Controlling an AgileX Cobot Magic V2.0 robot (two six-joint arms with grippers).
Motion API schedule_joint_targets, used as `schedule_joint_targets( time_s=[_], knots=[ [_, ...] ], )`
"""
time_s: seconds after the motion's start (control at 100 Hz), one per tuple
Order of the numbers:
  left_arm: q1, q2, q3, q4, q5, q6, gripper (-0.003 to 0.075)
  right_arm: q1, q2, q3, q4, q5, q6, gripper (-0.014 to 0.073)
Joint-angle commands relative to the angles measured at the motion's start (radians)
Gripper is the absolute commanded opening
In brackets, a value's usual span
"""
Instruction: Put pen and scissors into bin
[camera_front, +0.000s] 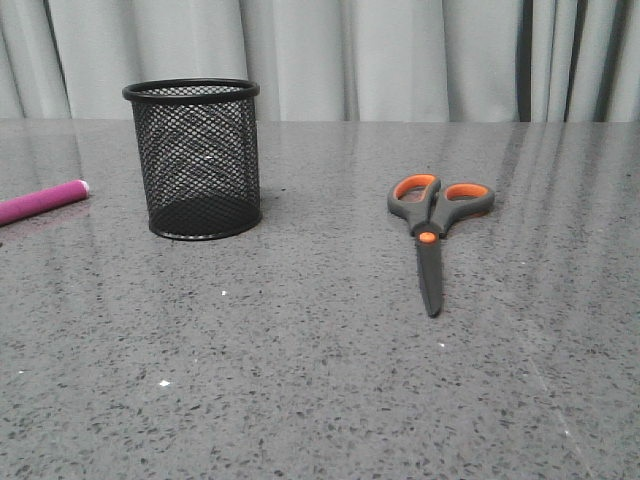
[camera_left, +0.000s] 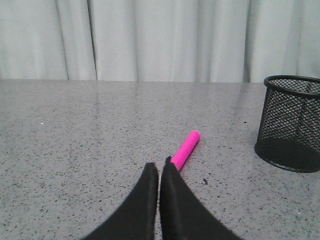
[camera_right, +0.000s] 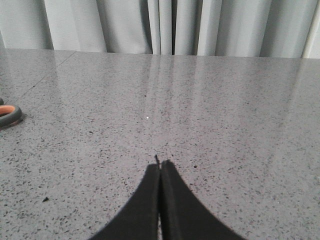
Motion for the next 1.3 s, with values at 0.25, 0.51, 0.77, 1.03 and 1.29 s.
schedule_joint_targets(
  time_s=[0.25, 0.51, 0.77, 1.03, 1.29],
  knots=[
    [0.000, -0.026, 0.024, -0.008, -0.078, -0.011, -0.0022, 0.000, -0.022, 0.019, 0.000, -0.071, -0.003, -0.0068],
    [0.000, -0.026, 0.024, -0.008, -0.078, -0.011, -0.0021, 0.000, -0.022, 0.019, 0.000, -0.071, -0.003, -0.0068],
    [0.000, -0.026, 0.024, -0.008, -0.078, -0.011, -0.0022, 0.000, -0.022, 0.019, 0.000, -0.071, -0.003, -0.0068],
    [0.000, -0.026, 0.024, -0.008, -0.078, -0.011, -0.0022, 0.000, -0.022, 0.019, 0.000, -0.096, -0.003, -0.0068],
    [0.000, -0.026, 0.024, -0.008, -0.078, -0.011, -0.0022, 0.000, -0.022, 0.019, 0.000, -0.096, -0.003, -0.0068]
  ],
)
